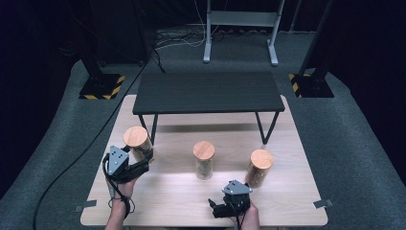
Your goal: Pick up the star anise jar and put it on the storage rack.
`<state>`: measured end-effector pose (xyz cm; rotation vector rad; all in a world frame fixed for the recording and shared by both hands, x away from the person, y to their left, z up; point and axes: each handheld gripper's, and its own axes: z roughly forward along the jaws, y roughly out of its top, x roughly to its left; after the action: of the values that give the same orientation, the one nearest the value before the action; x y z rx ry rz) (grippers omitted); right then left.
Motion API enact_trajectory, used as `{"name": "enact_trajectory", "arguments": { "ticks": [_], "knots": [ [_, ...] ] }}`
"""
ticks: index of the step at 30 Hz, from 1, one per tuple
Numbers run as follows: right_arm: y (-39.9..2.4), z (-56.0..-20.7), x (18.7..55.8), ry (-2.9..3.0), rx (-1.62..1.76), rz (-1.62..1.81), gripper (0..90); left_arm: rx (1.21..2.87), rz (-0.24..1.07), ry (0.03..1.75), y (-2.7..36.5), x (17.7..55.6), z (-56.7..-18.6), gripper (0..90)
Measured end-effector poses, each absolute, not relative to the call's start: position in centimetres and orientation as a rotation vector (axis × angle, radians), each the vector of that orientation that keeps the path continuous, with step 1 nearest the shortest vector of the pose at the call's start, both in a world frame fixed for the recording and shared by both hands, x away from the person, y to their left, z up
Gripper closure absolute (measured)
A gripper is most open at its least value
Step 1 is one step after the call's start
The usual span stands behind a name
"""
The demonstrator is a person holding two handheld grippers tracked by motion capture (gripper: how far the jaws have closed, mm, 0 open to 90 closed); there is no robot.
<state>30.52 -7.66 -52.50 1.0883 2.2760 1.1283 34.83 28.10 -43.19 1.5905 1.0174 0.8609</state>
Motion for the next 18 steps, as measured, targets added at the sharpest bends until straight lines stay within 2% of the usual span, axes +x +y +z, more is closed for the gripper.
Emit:
{"name": "enact_trajectory", "arguments": {
  "ticks": [18],
  "knots": [
    [-7.62,-52.5,30.53,2.28,1.086,1.124,0.2,1.583,0.856,1.008,27.87,35.41,-42.62,25.2]
  ]
}}
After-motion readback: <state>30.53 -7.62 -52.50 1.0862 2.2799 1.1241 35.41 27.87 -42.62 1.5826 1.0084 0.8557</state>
